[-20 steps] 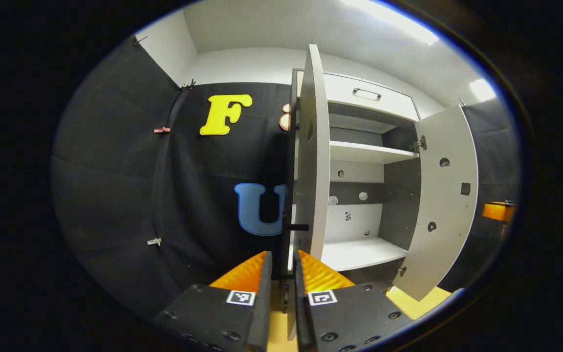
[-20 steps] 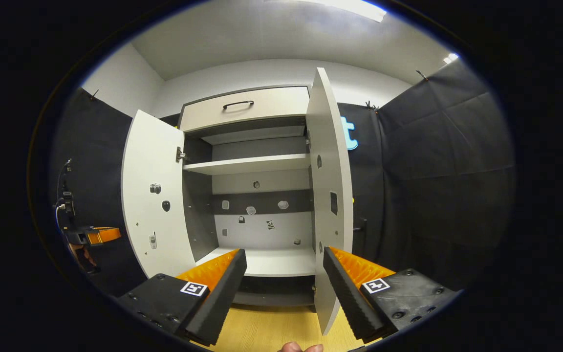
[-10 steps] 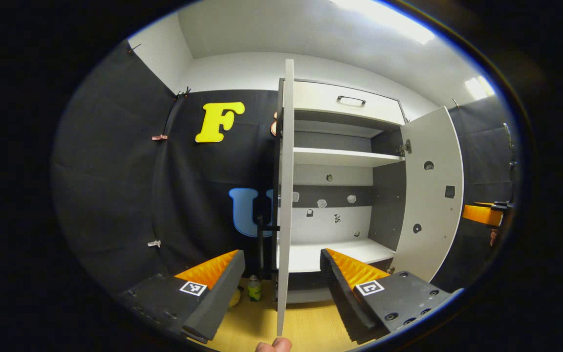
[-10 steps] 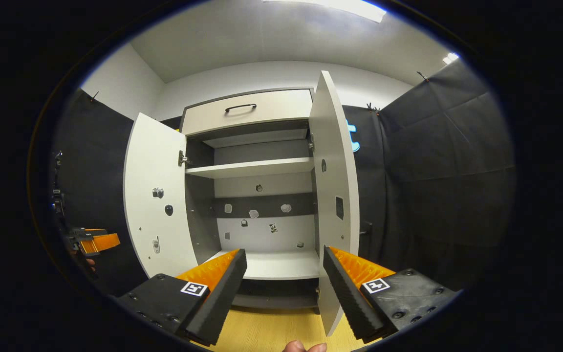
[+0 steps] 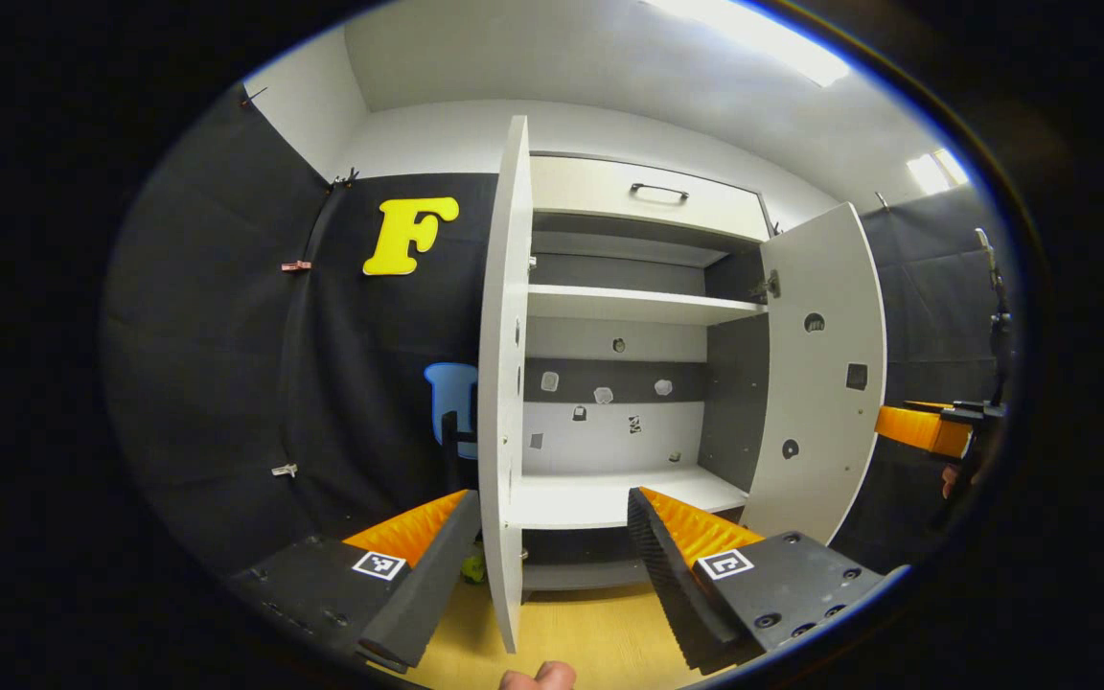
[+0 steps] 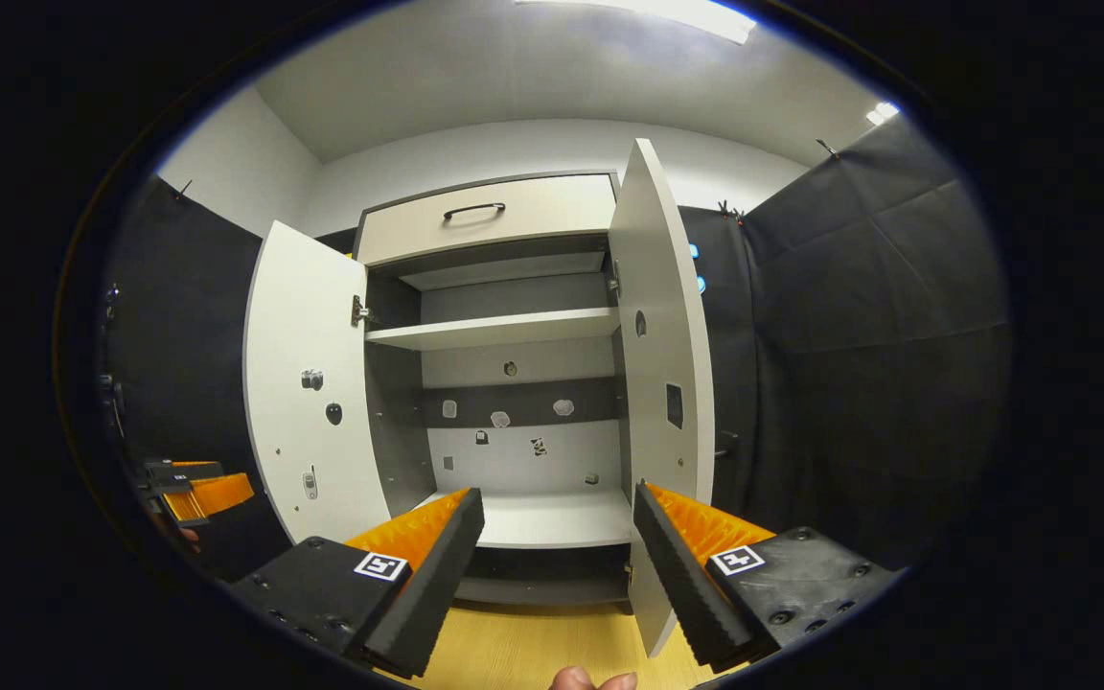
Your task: Open the right door of the double-door shoe cabinet with the right hand, and open the left door with the left hand.
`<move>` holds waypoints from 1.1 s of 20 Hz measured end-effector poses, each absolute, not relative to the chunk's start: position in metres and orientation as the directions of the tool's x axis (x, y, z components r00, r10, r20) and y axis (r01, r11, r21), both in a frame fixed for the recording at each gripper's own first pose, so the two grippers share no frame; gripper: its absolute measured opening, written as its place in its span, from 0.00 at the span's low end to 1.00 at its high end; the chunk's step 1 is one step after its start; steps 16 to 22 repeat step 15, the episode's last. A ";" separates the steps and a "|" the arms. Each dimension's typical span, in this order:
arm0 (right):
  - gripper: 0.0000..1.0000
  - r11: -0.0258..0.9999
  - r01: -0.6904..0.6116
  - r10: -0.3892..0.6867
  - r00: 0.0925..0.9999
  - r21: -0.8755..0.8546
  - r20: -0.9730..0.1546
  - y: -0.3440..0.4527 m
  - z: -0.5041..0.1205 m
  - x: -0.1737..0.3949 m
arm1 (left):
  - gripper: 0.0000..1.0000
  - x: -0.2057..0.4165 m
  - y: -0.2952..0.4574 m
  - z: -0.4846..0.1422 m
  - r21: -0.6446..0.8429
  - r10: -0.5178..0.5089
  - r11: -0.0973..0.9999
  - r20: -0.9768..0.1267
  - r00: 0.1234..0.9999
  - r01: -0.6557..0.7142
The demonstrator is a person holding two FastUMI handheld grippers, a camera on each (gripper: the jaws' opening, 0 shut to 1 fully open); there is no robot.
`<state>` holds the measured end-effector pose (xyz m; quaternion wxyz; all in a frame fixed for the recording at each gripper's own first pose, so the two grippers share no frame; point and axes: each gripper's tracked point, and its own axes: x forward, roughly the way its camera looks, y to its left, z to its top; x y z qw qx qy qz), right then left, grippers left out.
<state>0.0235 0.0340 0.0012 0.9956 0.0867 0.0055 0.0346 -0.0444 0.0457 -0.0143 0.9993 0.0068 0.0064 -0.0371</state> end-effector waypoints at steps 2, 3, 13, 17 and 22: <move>0.99 0.981 -0.071 0.073 0.997 0.179 -0.008 0.036 0.000 0.023 | 0.95 -0.044 0.045 -0.011 0.014 -0.068 0.998 -0.006 0.998 0.068; 0.98 0.981 -0.072 0.074 0.997 0.178 -0.008 0.037 0.001 0.023 | 0.95 -0.043 0.044 -0.010 0.015 -0.067 0.998 -0.003 0.998 0.067; 0.98 0.982 -0.073 0.076 0.997 0.173 -0.011 0.037 -0.001 0.026 | 0.95 -0.039 0.030 -0.008 0.044 -0.082 0.996 0.000 0.997 0.082; 0.98 0.983 -0.071 0.074 0.997 0.171 -0.012 0.036 -0.001 0.026 | 0.95 -0.038 0.028 -0.008 0.047 -0.086 0.995 -0.002 0.996 0.086; 0.98 0.983 -0.071 0.074 0.997 0.171 -0.012 0.036 -0.001 0.026 | 0.95 -0.038 0.028 -0.008 0.047 -0.086 0.995 -0.002 0.996 0.086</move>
